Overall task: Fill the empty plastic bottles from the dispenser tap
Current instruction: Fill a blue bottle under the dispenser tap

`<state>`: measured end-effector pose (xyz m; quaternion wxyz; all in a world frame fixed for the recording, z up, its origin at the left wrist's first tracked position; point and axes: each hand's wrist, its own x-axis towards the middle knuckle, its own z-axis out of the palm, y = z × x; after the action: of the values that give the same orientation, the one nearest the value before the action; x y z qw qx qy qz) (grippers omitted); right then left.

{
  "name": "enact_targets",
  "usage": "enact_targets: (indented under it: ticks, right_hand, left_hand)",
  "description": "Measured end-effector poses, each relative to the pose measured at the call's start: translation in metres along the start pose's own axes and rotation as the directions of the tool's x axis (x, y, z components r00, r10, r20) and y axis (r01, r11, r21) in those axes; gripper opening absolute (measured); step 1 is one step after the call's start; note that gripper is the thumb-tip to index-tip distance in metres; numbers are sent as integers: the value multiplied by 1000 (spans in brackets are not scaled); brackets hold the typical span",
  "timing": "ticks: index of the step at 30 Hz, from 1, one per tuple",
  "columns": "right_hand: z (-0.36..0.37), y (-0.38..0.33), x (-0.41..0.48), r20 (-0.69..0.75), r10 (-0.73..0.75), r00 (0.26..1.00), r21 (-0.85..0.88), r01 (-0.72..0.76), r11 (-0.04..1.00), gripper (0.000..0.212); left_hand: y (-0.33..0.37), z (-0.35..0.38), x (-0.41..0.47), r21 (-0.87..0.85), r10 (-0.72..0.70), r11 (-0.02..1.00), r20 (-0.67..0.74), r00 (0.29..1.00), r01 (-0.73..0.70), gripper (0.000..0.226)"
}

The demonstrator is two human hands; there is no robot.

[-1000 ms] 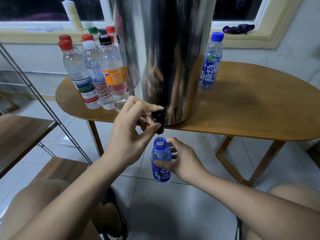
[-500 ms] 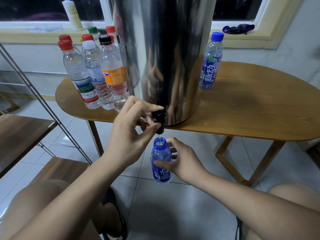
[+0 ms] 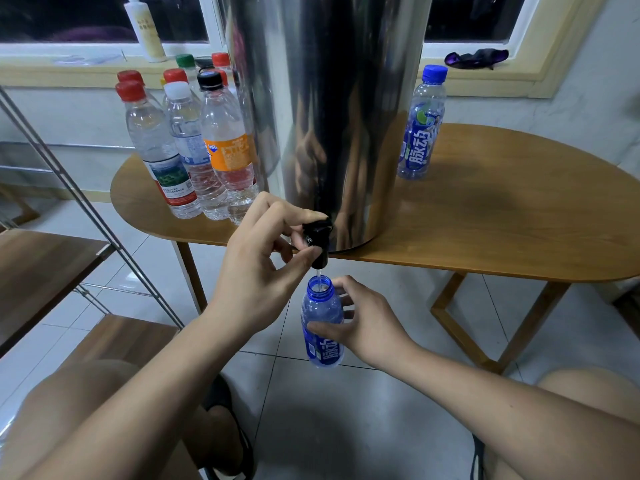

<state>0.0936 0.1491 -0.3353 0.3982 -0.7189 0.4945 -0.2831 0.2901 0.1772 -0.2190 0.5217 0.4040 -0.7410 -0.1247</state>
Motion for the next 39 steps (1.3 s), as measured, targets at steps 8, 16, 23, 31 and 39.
enact_targets:
  ticks: [8, 16, 23, 31, 39]
  right_hand:
    - [0, -1, 0, 2, 10, 1000, -7, -10, 1000, 67]
    - [-1, -3, 0, 13, 17, 1000, -15, -17, 1000, 67]
    - [-2, -3, -1, 8, 10, 1000, -12, -9, 1000, 67]
    - [-1, -1, 0, 5, 2, 1000, -11, -2, 1000, 66]
    - [-1, -1, 0, 1, 6, 1000, -19, -6, 1000, 66]
  left_hand:
    - [-1, 0, 0, -6, -4, 1000, 2, 1000, 4, 47]
    - [0, -1, 0, -2, -7, 1000, 5, 1000, 7, 48]
    - [0, -1, 0, 3, 0, 1000, 5, 1000, 0, 49]
    - [0, -1, 0, -8, -5, 1000, 4, 1000, 5, 50]
    - [0, -1, 0, -10, -14, 1000, 8, 1000, 14, 47]
